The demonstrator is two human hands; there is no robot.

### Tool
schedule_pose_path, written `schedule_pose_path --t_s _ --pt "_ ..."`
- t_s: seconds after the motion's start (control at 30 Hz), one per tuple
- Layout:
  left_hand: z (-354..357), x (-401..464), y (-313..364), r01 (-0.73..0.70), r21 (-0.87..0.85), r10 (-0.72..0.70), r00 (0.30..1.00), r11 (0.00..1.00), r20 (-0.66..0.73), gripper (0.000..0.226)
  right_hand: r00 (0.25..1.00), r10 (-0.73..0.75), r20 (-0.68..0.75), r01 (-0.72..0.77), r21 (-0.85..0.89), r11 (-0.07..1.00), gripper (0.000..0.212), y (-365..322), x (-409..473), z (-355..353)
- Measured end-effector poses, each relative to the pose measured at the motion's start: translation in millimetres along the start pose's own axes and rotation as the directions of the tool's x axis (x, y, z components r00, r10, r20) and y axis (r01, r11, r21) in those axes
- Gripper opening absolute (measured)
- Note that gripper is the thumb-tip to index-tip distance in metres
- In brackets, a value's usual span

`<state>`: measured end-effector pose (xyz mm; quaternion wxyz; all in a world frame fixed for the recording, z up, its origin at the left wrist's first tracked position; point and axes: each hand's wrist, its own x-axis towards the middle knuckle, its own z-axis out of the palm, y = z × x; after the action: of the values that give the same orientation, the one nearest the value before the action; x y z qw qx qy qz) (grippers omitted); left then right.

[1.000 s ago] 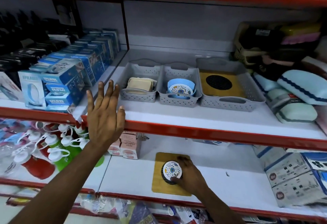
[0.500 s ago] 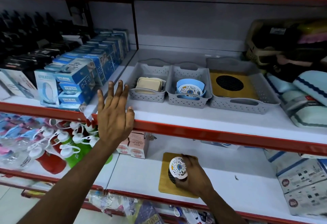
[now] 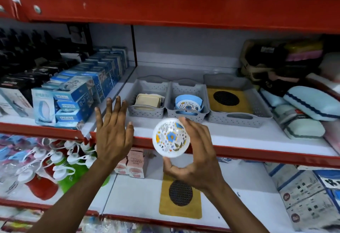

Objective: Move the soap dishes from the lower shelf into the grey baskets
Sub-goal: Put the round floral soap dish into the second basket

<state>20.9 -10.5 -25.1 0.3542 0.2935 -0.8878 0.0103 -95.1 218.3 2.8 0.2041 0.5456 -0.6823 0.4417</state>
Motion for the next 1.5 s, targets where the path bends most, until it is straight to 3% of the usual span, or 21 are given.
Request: schedule_pose_path --t_s 0.37,0.93,1.1,1.23,1.4,1.5 --pt "6 -1 40 -0.074 -0.002 0.075 0.997 0.997 0.030 0.068 0.970 0.245 -0.016 -0.242 0.088 0.966 0.092 18 56 -5" --pt "9 -1 38 -0.096 -0.014 0.096 0.995 0.995 0.019 0.070 0.953 0.303 -0.016 -0.302 0.011 0.953 0.095 35 51 -2" --pt "10 -1 38 -0.087 -0.011 0.087 0.996 0.996 0.028 0.070 0.931 0.360 -0.060 -0.365 -0.125 0.923 0.080 54 76 -13" --pt "11 -1 37 -0.077 -0.029 0.078 0.997 0.997 0.026 0.071 0.852 0.513 0.105 -0.449 -0.356 0.819 0.072 79 110 -7" --pt "11 -1 37 -0.071 -0.054 0.072 0.997 0.996 0.029 0.072 0.753 0.602 0.265 -0.473 -0.417 0.776 0.096 86 129 0" --pt "12 -1 36 -0.063 -0.055 0.065 0.997 0.996 0.029 0.072 0.725 0.610 0.321 -0.426 -0.487 0.763 0.087 88 136 0"
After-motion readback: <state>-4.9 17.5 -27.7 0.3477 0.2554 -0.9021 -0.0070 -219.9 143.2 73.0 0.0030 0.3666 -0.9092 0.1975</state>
